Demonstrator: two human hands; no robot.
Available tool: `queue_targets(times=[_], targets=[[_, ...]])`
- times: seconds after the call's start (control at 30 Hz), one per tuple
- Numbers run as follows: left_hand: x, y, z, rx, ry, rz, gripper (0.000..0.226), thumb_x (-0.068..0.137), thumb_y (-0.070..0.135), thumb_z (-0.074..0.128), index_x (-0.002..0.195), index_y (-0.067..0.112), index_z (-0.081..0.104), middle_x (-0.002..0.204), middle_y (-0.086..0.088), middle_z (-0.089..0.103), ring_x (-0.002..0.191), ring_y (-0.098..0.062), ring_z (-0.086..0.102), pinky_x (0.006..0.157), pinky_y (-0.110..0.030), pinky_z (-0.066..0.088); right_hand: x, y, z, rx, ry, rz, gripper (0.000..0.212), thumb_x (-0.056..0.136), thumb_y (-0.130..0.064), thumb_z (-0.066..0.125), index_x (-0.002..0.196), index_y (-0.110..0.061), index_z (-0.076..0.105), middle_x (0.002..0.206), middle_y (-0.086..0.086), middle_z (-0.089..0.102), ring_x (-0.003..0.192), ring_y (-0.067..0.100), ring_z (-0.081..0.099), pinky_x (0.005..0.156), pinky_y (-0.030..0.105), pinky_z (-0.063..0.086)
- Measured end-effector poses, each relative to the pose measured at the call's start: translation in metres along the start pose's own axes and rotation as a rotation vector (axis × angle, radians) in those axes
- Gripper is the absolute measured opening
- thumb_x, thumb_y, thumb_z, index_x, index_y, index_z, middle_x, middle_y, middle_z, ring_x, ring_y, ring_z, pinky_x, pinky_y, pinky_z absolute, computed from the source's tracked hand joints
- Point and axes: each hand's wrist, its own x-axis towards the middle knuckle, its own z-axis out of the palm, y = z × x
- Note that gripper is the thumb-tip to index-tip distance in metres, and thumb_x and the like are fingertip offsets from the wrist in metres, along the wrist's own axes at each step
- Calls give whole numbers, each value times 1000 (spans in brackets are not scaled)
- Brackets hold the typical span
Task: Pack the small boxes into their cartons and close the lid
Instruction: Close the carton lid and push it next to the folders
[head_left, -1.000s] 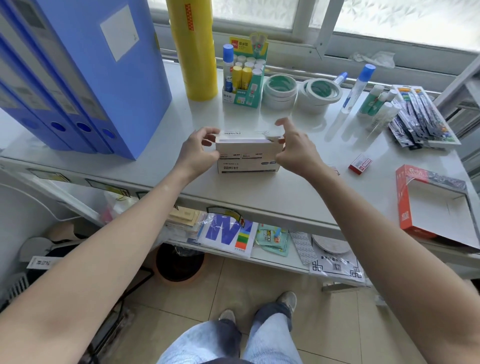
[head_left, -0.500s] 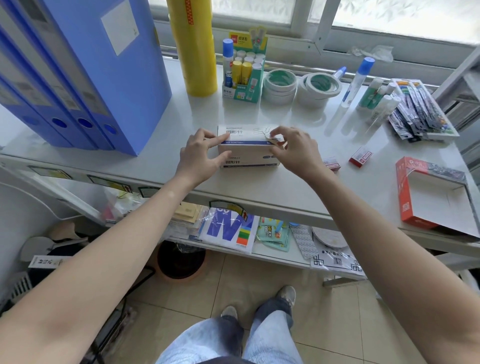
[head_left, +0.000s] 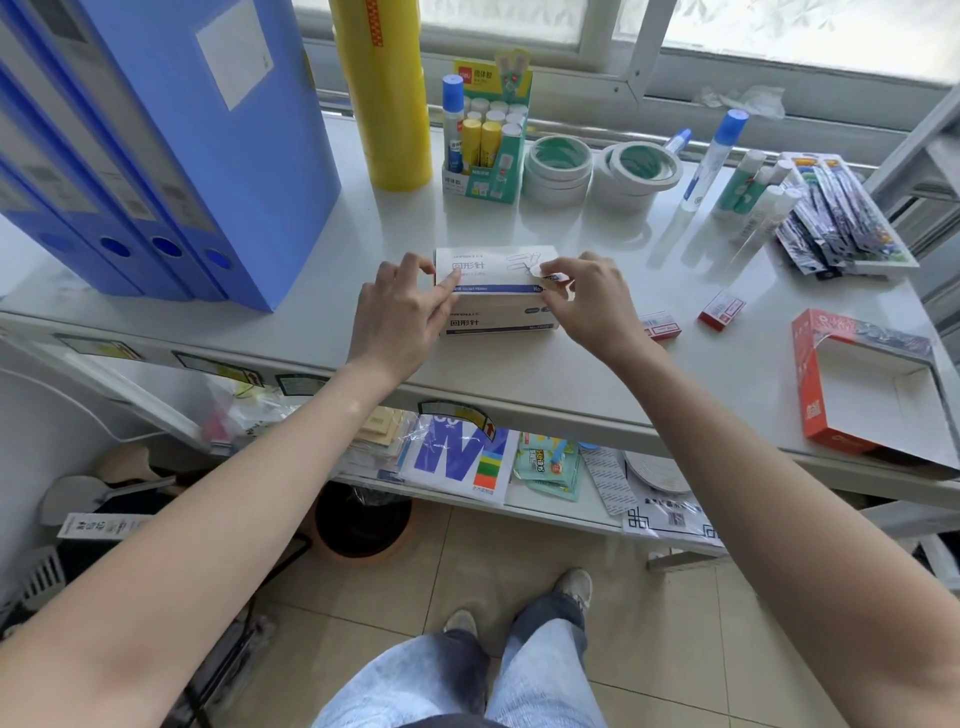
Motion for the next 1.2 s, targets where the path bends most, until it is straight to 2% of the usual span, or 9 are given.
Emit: queue_targets(times=[0.17, 0.3, 0.37, 0.53, 0.8, 0.9, 0.97, 1.07, 1.2], targets=[[-4, 4, 1, 48, -64, 50, 51, 97, 39, 38, 141, 13, 42, 149, -5, 41, 126, -29, 47, 90, -44, 43, -5, 0, 1, -42, 14, -64, 43, 86, -28, 61, 126, -12, 57, 127, 17, 47, 120, 32, 41, 99, 43, 42], [-8, -1, 11, 67, -130, 78, 61, 96, 35, 46, 148, 11, 26, 155, -5, 29, 141, -23, 34, 109, -43, 35, -10, -1, 10, -320, -140, -249, 73, 89, -39, 54, 148, -13, 20, 159, 10, 15, 146, 27, 14, 116, 52, 19], [-7, -2, 13, 79, -80, 84, 54, 95, 26, 50, 144, 10, 35, 150, -7, 38, 136, -25, 42, 103, -44, 42, -11, -4, 18, -377, -174, -296, 72, 94, -36, 48, 150, -13, 10, 161, 5, 6, 149, 21, 3, 118, 53, 8], [-3, -2, 16, 130, 23, 113, 43, 89, 15, 60, 131, 8, 54, 134, -10, 58, 122, -28, 58, 88, -42, 52, -14, -7, 29, -418, -169, -324, 60, 99, -20, 38, 150, -9, 8, 161, 6, 6, 149, 20, 4, 119, 49, 5], [-5, 1, 19, 148, 33, 104, 36, 89, 16, 58, 124, 10, 61, 126, -8, 64, 116, -29, 61, 82, -40, 55, -14, -1, 36, -434, -163, -347, 56, 99, -6, 32, 149, -8, 7, 161, 8, 7, 149, 22, 5, 120, 46, 6], [-7, 1, 16, 119, 12, 86, 40, 93, 24, 48, 132, 12, 54, 138, -11, 54, 123, -31, 55, 91, -43, 50, -12, -3, 33, -413, -174, -340, 57, 98, -9, 32, 150, -8, 8, 161, 7, 6, 149, 22, 4, 120, 48, 7], [-9, 2, 15, -4, -90, 4, 55, 95, 32, 45, 145, 13, 33, 152, -14, 33, 136, -31, 39, 104, -44, 40, -10, -3, 29, -341, -163, -324, 60, 97, -17, 39, 150, -11, 11, 161, 7, 4, 149, 25, 4, 119, 49, 9], [-8, 7, 15, -497, -231, -323, 80, 92, 44, 48, 150, 11, 3, 157, -12, 17, 144, -24, 21, 113, -41, 26, -5, -2, 24, -46, -96, -154, 69, 94, -26, 48, 150, -13, 10, 160, 13, 4, 147, 30, 8, 118, 44, 13], [4, 12, 12, -891, -275, -547, 65, 93, 45, 46, 142, 7, 28, 144, -4, 40, 134, -19, 37, 105, -32, 34, 6, -2, 17, 398, -122, 234, 71, 97, -34, 44, 149, -4, 7, 158, 14, 14, 146, 26, 15, 120, 37, 15]])
